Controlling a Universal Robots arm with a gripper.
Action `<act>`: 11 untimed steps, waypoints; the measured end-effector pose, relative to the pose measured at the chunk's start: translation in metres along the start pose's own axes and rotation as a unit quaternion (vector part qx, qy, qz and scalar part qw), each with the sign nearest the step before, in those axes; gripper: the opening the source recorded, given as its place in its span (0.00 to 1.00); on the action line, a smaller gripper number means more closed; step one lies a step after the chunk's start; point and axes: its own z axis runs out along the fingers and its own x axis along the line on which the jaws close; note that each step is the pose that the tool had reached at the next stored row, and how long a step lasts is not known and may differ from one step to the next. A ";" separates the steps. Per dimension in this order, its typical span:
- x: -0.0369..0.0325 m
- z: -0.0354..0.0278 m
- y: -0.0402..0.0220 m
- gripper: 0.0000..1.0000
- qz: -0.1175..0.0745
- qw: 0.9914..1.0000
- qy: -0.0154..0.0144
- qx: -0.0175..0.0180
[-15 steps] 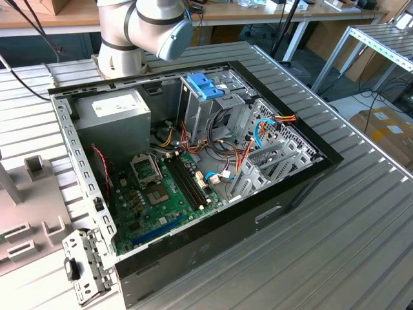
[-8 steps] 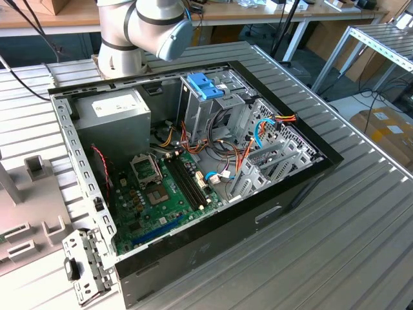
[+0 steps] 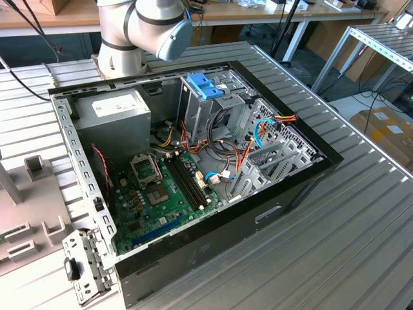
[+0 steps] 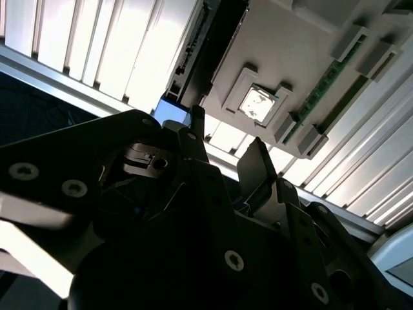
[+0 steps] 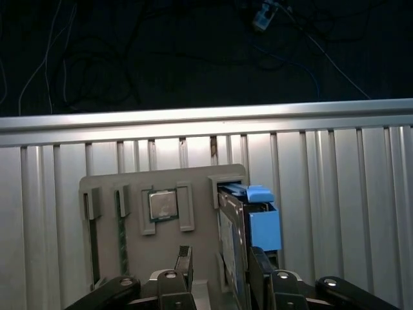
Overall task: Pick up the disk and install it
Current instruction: 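Pick up the disk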
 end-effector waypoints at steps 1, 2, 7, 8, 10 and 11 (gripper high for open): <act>-0.0002 0.0002 0.0003 0.48 0.000 1.000 0.000 0.000; -0.0003 0.0003 0.0005 0.48 0.000 1.000 0.000 0.000; -0.0009 0.0009 0.0022 0.48 0.000 1.000 0.000 0.000; -0.0010 0.0011 0.0024 0.48 0.000 1.000 0.000 0.000; -0.0013 0.0013 0.0031 0.48 0.000 1.000 -0.001 0.000; -0.0015 0.0014 0.0034 0.48 0.000 1.000 -0.001 0.000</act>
